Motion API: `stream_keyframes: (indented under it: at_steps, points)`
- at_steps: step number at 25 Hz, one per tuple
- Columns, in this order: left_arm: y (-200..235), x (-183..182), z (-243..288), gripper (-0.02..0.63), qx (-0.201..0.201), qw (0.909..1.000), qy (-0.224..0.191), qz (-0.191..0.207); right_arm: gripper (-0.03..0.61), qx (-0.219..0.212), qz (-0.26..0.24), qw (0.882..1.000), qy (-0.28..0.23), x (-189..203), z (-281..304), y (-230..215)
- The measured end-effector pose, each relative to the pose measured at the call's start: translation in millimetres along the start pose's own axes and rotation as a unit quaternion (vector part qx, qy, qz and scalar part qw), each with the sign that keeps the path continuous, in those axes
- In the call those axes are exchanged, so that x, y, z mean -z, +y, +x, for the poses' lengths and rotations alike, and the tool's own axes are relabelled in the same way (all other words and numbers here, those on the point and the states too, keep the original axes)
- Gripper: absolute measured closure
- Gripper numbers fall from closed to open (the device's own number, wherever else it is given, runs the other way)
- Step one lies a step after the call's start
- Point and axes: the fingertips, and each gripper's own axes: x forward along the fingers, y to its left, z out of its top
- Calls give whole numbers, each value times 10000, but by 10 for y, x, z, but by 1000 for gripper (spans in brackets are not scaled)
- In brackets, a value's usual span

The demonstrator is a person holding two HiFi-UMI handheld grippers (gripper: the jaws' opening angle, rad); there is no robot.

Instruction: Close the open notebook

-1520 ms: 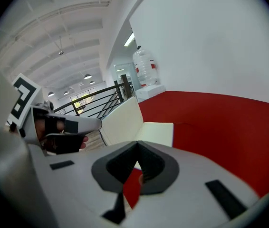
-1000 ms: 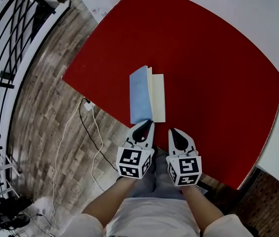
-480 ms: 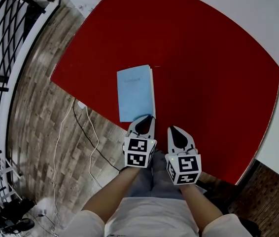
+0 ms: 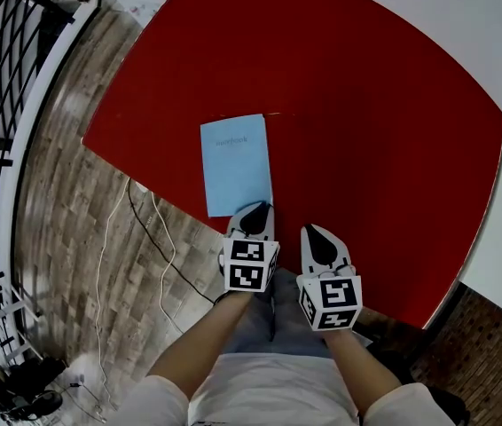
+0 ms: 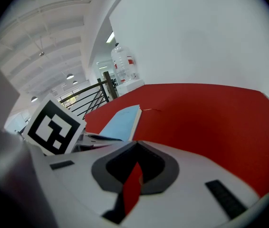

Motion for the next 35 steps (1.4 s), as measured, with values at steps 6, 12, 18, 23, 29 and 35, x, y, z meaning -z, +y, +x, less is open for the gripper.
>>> stream_keyframes:
  at_steps: [6,12,18,23,29,35]
  points:
    - [-91,23,4,578,114,9995,111,269,574,-111,-17,9999,39,35,6,60]
    - [-135,8,2,540,251,9990,77,351,574,-181,-80,9998,65,15,31,113]
    - [-97,25,0,540,269,9996,43,83,574,-182,-140,9997,66,8,16,118]
    - [5,-64,-127,541,93,9993,-192,-311,574,-228,-330,9992,11,-19,-113,103]
    - [9,-430,-802,606,-217,9974,-677,-111,574,-470,-826,9954,-79,-278,-442,295]
    - [-61,-531,-1715,607,-290,9946,-995,1,574,-781,-1138,9899,-326,-722,-789,710]
